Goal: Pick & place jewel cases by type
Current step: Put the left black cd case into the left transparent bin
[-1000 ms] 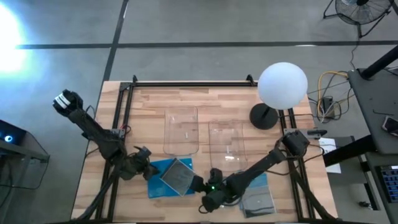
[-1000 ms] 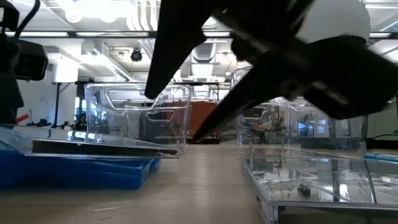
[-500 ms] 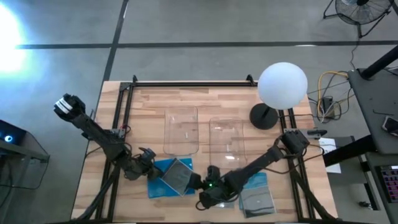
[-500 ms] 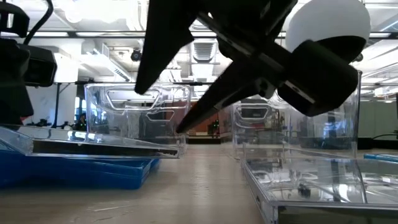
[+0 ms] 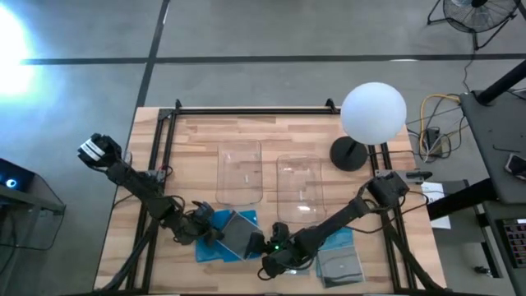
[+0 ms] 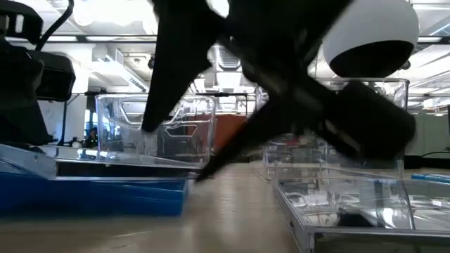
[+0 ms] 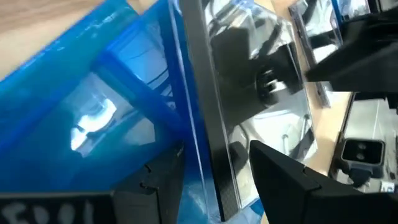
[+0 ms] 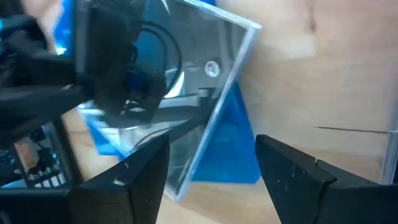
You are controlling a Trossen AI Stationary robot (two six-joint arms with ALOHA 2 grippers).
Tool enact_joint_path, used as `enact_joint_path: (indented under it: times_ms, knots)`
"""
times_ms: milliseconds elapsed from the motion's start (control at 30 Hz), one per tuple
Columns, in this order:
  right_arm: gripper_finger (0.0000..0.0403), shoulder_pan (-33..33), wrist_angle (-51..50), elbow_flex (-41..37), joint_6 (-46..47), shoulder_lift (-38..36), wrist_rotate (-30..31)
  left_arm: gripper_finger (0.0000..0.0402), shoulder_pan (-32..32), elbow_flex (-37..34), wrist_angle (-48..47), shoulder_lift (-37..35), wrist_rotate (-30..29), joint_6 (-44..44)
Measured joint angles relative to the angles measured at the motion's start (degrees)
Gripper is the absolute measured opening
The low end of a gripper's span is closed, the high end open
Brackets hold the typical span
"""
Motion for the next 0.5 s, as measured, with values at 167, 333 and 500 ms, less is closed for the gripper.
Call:
enact_joint_path:
  times_ms: [167, 333, 500]
  knots:
    - [0.0233, 0.2, 2.2, 0.0, 1.3, 2.0, 0.5, 0.0161, 0.0, 0.3, 4.0, -0.1, 1.0, 2.1]
    - [0.0233, 0.2, 2.1, 0.0, -0.1, 1.8, 0.8, 0.0161, 0.0, 0.3, 6.0, -0.6, 1.5, 2.3]
    - [0.0233, 0.2, 2.0, 0.0, -1.9, 1.7, 0.6, 0.0161, 0.0, 0.3, 9.6, -0.7, 1.5, 3.8]
